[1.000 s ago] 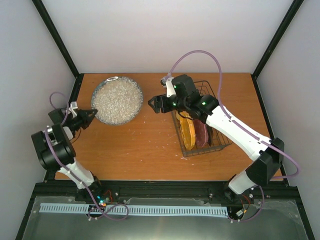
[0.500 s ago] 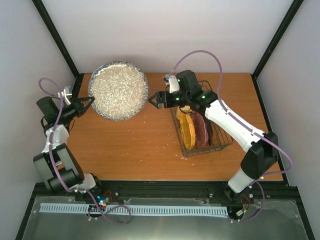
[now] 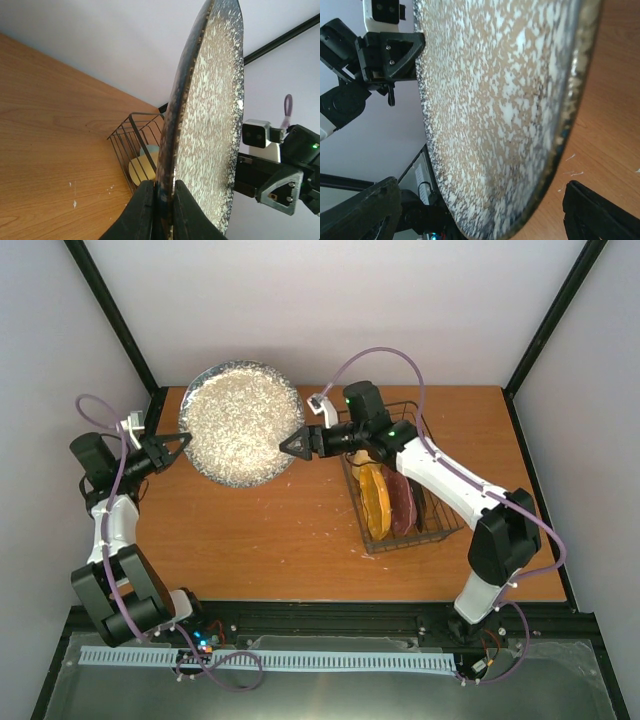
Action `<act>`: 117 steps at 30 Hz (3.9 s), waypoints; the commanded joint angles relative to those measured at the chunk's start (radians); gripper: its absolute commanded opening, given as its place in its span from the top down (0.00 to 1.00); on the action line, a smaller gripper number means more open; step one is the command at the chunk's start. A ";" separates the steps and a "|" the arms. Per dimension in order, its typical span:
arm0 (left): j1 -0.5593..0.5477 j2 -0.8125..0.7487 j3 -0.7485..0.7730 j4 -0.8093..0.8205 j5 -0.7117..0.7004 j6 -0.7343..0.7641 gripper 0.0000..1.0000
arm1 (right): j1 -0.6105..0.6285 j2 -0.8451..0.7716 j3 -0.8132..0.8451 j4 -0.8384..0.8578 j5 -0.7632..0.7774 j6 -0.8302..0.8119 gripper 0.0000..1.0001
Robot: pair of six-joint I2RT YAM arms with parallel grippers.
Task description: Load the mixed dishes into the dish rack
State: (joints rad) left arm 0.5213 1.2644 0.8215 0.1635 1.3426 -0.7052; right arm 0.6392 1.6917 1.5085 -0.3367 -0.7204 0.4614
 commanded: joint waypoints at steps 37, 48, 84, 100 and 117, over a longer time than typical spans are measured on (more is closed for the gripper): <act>-0.181 -0.066 0.044 -0.130 -0.200 0.077 0.01 | -0.004 -0.006 -0.090 0.547 -0.192 0.310 0.97; -0.181 -0.314 0.056 -0.235 -0.681 0.176 0.00 | -0.006 -0.143 -0.092 0.425 -0.046 0.241 0.97; -0.181 -0.464 -0.093 -0.314 -0.835 0.288 0.00 | -0.013 -0.753 -0.019 -0.463 1.473 -0.217 0.97; -0.181 -0.488 -0.087 -0.371 -0.836 0.326 0.00 | -0.099 -0.784 -0.270 -0.533 1.386 -0.157 0.97; -0.181 -0.501 -0.097 -0.384 -0.849 0.336 0.00 | -0.184 -0.762 -0.427 -0.451 1.201 -0.194 0.97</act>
State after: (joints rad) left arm 0.3447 0.7799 0.7261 -0.2111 0.4995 -0.3916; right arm 0.4648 0.9508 1.0626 -0.9798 0.4568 0.2691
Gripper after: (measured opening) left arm 0.997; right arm 0.113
